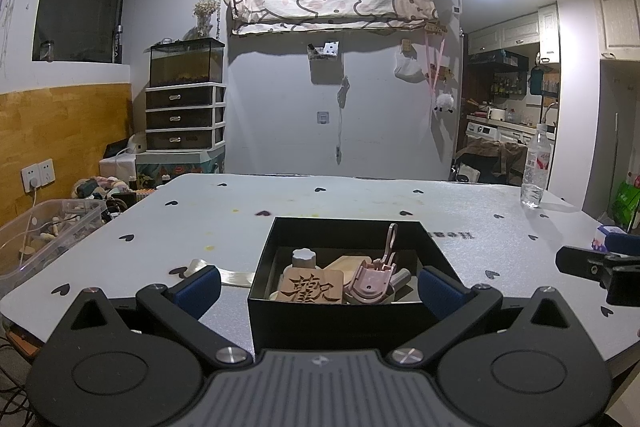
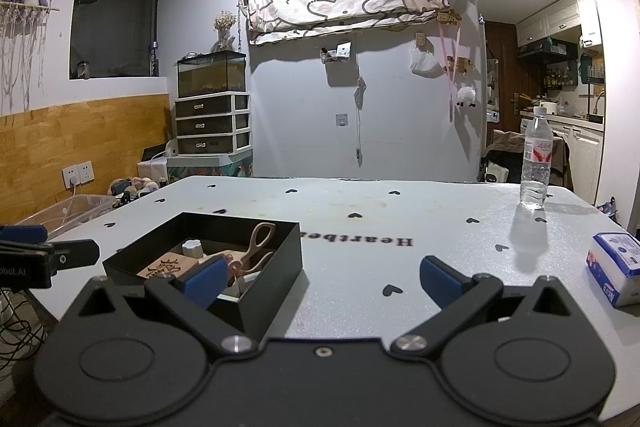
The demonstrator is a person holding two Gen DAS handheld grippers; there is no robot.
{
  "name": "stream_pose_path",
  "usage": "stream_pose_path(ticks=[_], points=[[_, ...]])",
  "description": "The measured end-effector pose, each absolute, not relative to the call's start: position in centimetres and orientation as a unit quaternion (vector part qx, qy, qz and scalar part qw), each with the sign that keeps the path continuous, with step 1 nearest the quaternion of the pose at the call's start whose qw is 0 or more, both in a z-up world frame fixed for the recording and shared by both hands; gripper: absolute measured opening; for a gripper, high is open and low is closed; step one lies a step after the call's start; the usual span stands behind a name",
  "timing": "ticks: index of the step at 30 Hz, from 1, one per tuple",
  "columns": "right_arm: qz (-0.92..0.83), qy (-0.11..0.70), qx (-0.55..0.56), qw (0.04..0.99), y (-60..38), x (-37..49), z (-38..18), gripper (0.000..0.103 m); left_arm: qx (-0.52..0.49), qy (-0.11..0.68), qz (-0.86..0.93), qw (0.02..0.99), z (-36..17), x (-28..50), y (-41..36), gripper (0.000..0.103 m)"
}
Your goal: Organize rigid objects
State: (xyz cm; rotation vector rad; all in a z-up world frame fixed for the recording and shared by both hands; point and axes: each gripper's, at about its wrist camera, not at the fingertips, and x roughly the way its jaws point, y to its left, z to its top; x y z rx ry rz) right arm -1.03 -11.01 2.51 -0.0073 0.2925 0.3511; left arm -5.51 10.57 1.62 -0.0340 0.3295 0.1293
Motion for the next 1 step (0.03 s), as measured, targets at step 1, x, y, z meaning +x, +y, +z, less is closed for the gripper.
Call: stream_pose_path(ticks=[1], points=[[0.174,0.145,-0.004,0.974,-11.04,-1.07,2.51,0.103,-0.017,0.164,0.064,0.984,1.59,-5.53,10.54,0.103]])
